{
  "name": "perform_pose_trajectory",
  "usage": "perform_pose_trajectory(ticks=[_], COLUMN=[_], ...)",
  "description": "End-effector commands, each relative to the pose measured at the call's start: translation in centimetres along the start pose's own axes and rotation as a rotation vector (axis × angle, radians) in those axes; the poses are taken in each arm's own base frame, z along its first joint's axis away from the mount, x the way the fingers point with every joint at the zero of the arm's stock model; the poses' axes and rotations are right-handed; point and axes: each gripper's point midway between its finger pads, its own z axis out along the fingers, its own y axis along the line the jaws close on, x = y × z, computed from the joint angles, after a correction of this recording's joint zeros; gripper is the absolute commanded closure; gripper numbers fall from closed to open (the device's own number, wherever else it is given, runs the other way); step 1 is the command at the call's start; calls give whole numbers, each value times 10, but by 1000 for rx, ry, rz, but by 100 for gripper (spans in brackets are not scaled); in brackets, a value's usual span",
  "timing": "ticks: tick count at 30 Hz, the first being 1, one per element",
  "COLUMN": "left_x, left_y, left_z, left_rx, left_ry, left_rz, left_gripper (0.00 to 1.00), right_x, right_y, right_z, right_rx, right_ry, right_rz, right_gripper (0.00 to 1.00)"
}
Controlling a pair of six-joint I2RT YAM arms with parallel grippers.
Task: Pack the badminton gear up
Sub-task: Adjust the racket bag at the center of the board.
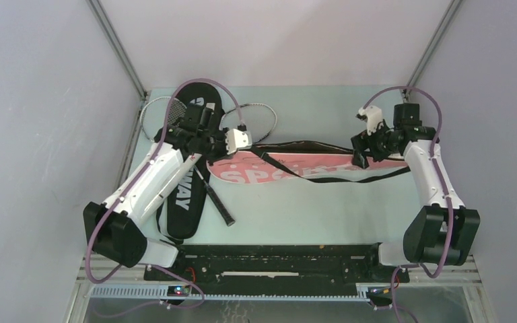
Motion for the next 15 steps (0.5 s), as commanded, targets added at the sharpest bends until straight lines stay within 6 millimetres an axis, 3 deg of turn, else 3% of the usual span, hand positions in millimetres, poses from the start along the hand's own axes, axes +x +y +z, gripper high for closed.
perform_pose_trajectory(ticks=[1, 6, 15], left_x=[-41, -45, -42], left_y=[-7, 5, 16], left_z=[13, 12, 14], left_rx=[88, 106, 145], left_ry=[-141, -105, -37], left_rz=[23, 60, 83], left_gripper=[100, 100, 100], right_x=[6, 5, -6], right_y=[20, 42, 50], right_z=[11, 11, -11], right_rx=[-38, -49, 18], right_ry=[28, 48, 70], right_rz=[-145, -348, -590], right_gripper=[7, 4, 4])
